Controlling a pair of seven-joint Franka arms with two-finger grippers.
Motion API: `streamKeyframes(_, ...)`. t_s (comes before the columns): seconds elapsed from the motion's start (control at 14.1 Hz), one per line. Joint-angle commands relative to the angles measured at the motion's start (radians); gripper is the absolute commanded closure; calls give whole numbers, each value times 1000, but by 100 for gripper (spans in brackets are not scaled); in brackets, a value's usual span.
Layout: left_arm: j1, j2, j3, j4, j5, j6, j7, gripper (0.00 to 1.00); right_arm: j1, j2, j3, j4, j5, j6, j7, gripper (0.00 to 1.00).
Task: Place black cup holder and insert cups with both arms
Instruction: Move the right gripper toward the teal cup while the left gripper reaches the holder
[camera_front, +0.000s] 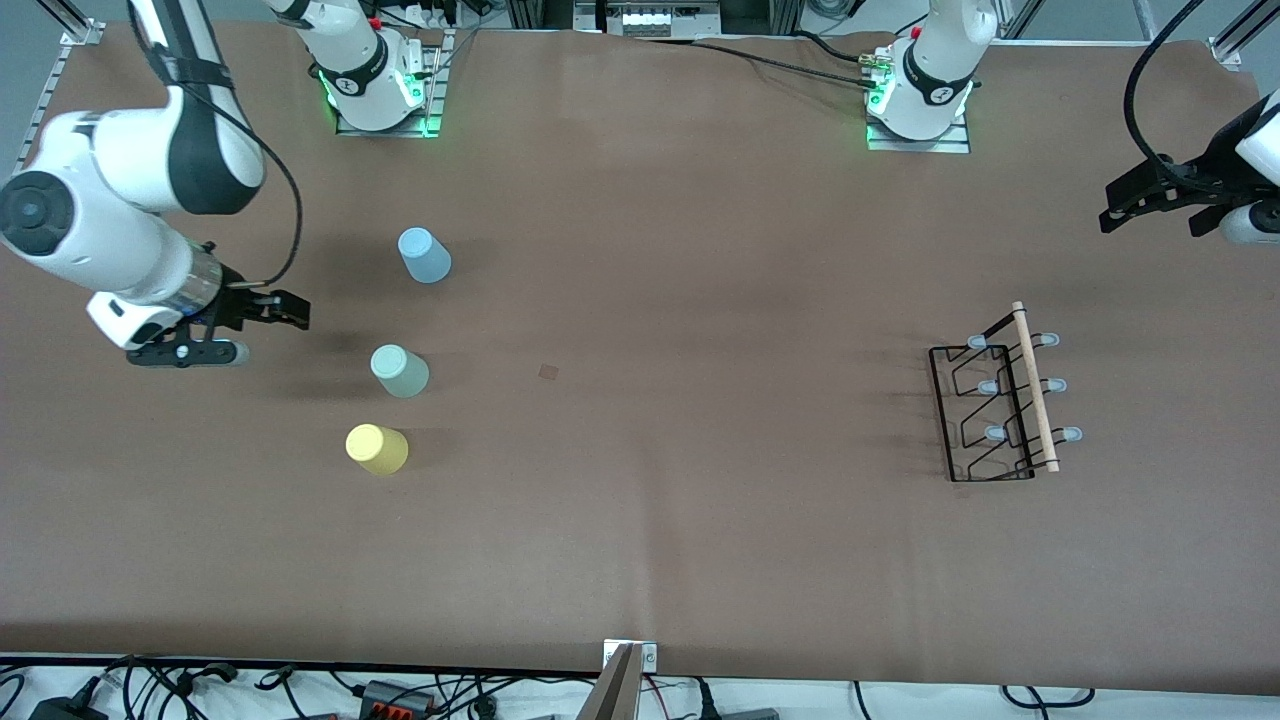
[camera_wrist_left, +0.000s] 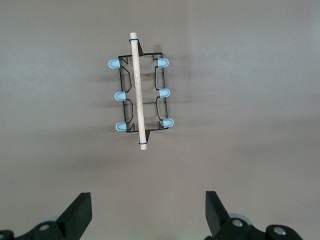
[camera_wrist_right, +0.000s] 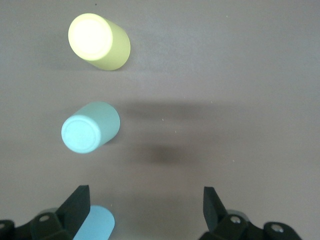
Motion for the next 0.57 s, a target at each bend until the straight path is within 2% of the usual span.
streamKeyframes(0.0, 4, 37, 3, 2, -8, -33, 17, 0, 14, -50, -1, -58, 9, 46, 0, 0)
streamKeyframes(0.5, 47, 119, 14, -1, 15, -35, 56, 0, 43, -30, 5, -76, 12, 70, 14, 0)
